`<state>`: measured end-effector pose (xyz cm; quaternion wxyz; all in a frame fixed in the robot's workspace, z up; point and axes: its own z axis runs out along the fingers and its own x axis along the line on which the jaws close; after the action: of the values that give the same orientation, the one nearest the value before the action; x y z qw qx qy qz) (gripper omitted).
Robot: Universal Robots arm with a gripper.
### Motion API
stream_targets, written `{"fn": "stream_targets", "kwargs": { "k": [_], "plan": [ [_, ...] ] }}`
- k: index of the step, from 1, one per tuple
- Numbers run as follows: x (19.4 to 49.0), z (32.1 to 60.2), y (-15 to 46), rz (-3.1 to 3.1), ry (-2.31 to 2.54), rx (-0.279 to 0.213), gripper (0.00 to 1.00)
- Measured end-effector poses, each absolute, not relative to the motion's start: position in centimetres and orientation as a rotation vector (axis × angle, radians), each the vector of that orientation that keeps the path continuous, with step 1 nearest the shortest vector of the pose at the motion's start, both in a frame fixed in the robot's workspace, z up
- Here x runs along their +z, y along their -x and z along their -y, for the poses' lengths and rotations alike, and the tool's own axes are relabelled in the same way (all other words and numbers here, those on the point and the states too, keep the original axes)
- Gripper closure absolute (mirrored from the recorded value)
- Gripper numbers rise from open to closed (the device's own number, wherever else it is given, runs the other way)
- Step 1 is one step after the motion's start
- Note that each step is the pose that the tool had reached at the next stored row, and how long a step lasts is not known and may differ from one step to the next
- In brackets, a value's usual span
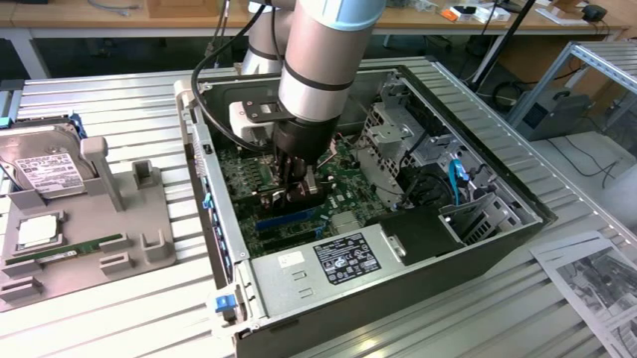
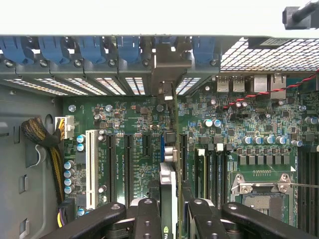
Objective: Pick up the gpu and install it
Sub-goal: 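Insert the gpu into the slot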
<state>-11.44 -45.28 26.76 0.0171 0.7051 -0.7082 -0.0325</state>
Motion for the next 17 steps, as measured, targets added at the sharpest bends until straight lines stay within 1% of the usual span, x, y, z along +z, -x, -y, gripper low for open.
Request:
{"fn": "stream_targets", "kwargs": {
  "k": [17],
  "plan": [
    [26.45,45.28,11.44,2.201,-2.191,-0.101,0.73]
  ]
}}
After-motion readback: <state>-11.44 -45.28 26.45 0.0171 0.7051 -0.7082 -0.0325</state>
